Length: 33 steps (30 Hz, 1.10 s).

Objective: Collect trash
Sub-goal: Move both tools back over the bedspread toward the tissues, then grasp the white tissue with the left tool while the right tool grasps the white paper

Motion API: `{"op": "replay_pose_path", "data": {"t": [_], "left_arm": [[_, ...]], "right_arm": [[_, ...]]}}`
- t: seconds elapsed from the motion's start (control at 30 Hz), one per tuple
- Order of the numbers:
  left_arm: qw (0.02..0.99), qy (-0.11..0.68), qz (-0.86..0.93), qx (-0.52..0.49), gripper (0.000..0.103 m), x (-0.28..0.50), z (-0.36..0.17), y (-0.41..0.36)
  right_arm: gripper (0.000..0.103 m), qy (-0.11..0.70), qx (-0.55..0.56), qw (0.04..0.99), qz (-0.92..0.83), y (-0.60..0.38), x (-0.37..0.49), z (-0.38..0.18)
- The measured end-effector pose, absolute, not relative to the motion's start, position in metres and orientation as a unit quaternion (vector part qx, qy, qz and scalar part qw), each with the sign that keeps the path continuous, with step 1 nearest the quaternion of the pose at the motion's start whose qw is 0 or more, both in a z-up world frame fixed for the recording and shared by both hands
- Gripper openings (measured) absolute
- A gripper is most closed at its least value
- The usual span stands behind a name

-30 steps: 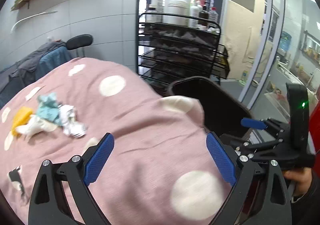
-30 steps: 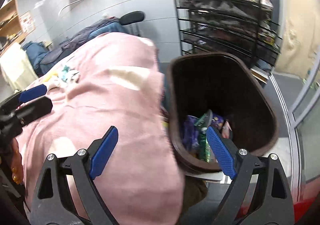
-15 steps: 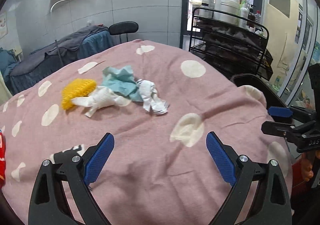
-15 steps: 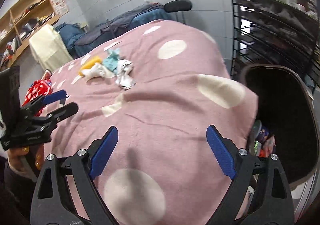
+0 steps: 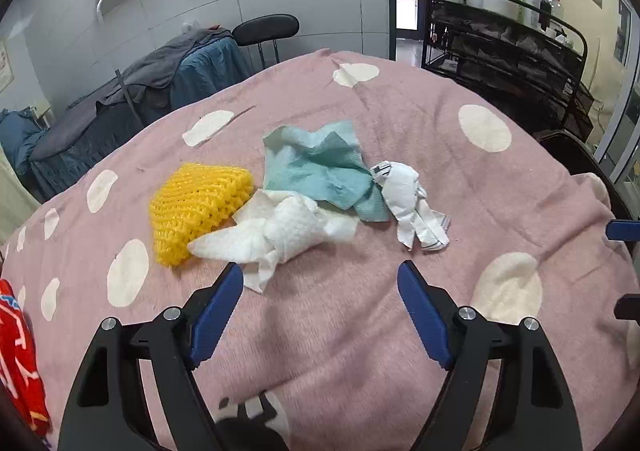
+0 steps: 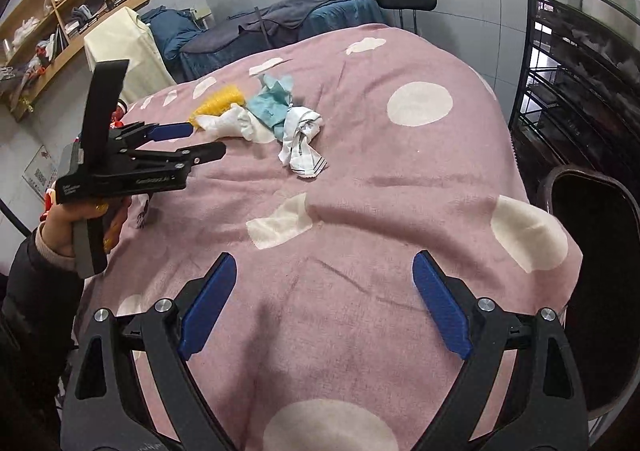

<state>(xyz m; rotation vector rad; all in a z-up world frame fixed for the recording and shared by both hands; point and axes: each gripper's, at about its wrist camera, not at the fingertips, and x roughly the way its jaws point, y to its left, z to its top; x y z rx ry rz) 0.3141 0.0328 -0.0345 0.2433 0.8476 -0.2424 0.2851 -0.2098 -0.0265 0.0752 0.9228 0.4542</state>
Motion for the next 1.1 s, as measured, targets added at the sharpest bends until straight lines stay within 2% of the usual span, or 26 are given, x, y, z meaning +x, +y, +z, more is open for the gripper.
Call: {"op": "replay_pose_path", "data": {"t": [0.1,0.3,0.5,0.57,1.1], "left_arm": [[0.893,0.421,-0.116,0.113,0.075,0.332,-0.041,0.035],[0.889,0.433,-0.110,0.102,0.061,0.350,-0.050,0.038],[0.895,0.428,-0.097,0.080,0.030,0.349,-0.049,0.051],[0.896,0.428,-0.101,0.064,0.023,0.347,-0.046,0.059],[0.918,0.378,-0.122,-0.008,0.020,0.288,-0.019,0.076]], "right_arm": [[0.089,0.446,0.035,0.867,0.219,-0.207,0.290,-0.028],[0.089,0.452,0.029,0.863,0.223,-0.201,0.298,-0.029],[0.089,0.457,0.028,0.858,0.233,-0.188,0.310,-0.031],[0.089,0.460,0.032,0.854,0.241,-0.184,0.315,-0.032],[0.087,0.489,0.042,0.831,0.263,-0.135,0.388,-0.040]]}}
